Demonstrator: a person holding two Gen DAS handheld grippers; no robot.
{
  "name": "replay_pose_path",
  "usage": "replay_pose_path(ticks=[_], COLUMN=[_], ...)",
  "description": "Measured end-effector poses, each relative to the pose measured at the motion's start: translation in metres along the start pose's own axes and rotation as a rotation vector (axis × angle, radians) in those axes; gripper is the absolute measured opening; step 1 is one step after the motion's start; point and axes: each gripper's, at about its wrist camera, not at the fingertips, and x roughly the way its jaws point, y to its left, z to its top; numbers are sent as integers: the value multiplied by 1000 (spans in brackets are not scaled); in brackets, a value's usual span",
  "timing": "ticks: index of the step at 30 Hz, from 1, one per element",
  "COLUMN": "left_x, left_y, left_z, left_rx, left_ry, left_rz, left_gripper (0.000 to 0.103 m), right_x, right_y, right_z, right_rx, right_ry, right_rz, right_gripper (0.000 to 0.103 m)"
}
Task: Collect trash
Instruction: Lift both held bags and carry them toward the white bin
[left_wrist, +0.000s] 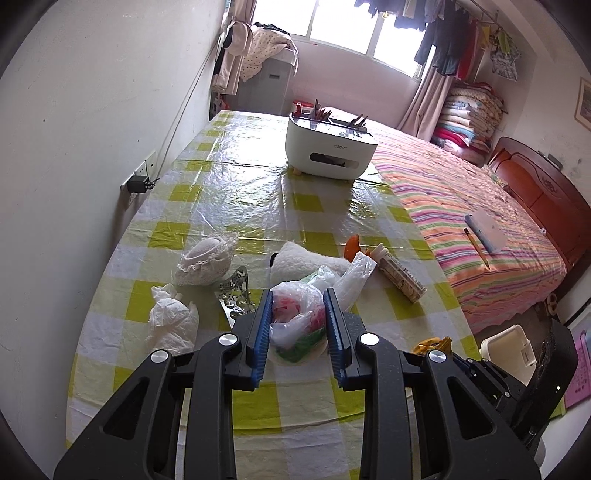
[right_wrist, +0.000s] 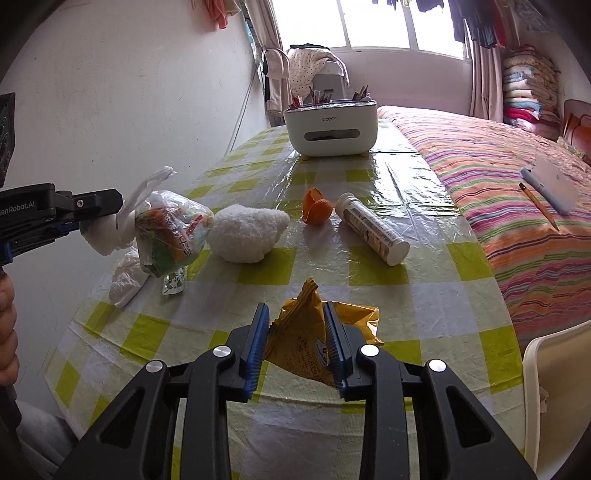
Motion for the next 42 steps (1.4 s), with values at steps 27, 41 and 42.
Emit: replay_pose_path(ticks=[27, 41, 42], left_x=[9, 16, 17], left_y=[-89, -137, -142], left_z=[-9, -16, -18], left_rx=[133, 172, 178], left_ry=[11, 26, 27], left_rz=[-78, -132, -137], left_gripper=[27, 27, 27], right_x=[-38, -69, -71], right_y=[-48, -92, -96], right_z=[2, -2, -2], right_rx=[96, 179, 185], right_ry=[-89, -150, -152], right_rz=[-39, -65, -67], right_gripper=[29, 29, 30])
